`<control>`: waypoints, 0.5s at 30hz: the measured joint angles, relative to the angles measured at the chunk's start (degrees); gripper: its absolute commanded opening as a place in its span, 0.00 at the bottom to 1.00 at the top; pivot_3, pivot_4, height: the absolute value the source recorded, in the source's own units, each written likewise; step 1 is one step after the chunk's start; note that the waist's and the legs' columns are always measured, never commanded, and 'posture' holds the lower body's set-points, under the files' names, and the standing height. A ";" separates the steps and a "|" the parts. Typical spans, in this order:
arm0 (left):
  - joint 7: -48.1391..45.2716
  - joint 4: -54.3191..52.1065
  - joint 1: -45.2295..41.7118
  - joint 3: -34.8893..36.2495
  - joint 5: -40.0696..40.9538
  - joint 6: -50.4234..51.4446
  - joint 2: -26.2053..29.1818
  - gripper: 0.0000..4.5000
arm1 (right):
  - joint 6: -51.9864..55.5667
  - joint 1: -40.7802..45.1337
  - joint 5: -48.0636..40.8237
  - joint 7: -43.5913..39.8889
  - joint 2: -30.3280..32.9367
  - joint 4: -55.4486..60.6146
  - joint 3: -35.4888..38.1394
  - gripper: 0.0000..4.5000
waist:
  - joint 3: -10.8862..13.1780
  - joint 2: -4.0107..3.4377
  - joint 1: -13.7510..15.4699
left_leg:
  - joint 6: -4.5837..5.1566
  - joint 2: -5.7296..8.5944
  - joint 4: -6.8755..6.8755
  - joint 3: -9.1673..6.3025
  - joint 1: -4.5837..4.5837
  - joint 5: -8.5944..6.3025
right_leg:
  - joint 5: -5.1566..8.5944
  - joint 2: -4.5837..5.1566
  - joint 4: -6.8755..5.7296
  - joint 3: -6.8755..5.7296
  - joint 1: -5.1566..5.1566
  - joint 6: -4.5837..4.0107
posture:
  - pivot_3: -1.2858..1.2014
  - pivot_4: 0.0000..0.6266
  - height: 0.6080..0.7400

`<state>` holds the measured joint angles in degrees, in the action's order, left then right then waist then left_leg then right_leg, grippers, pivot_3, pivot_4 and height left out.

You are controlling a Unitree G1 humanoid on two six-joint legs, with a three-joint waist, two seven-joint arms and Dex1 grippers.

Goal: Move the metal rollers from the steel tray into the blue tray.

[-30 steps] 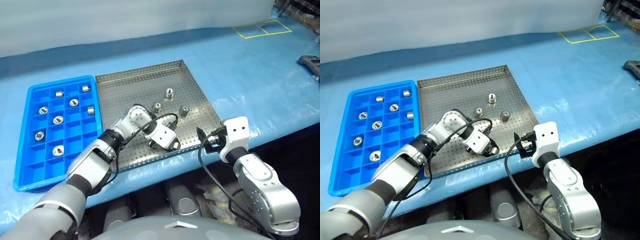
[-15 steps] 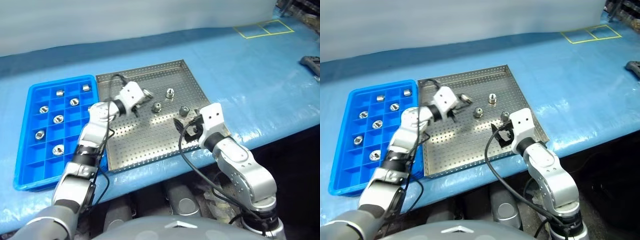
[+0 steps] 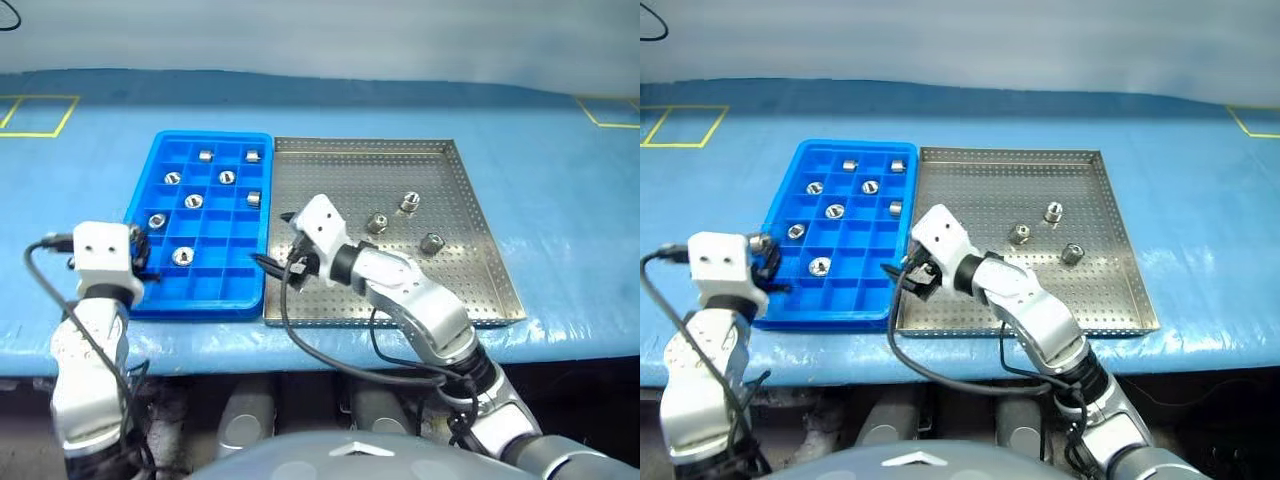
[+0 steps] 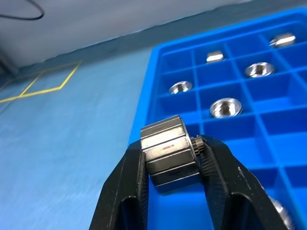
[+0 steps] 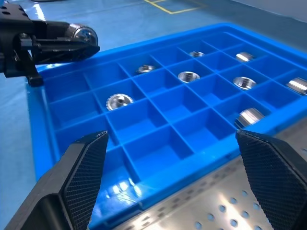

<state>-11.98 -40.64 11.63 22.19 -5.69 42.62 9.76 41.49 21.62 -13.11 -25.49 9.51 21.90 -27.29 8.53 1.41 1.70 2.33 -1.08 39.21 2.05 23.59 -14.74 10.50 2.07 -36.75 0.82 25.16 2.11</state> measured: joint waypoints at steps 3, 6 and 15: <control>1.69 -1.58 3.06 1.14 0.18 1.34 -1.82 0.27 | -0.34 0.06 0.01 -1.51 -0.36 -1.36 -1.58 1.00 | 0.00 0.01 1.01 | 0.00 -0.01 0.07 -0.11 -0.04 0.01 | 0.12 0.04 -0.01 -0.19 0.04 0.16 | 0.61 0.24 1.00; 2.75 -2.86 4.05 1.00 0.59 1.91 -2.92 0.27 | -1.12 0.06 0.05 -2.74 -0.53 -1.72 -2.32 1.00 | -0.01 0.00 1.34 | -0.01 -0.02 0.07 -0.15 -0.08 0.03 | 0.12 0.05 -0.03 -0.25 0.07 0.14 | 0.61 0.24 1.00; 3.58 -2.44 3.04 -2.81 2.37 2.20 -2.81 0.27 | -1.35 0.04 0.82 -3.81 -0.49 -2.01 -2.64 1.00 | 0.00 0.00 1.50 | -0.02 -0.02 0.01 -0.16 0.02 0.03 | 0.16 0.04 -0.04 -0.30 -0.05 0.05 | 0.60 0.24 1.00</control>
<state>-8.40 -43.07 14.67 19.38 -3.32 44.81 6.94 40.14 21.66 -12.29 -29.30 9.02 19.89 -29.93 8.53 1.41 3.19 2.31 -1.09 39.22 1.89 23.60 -14.71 10.66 2.10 -36.79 0.52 25.11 2.17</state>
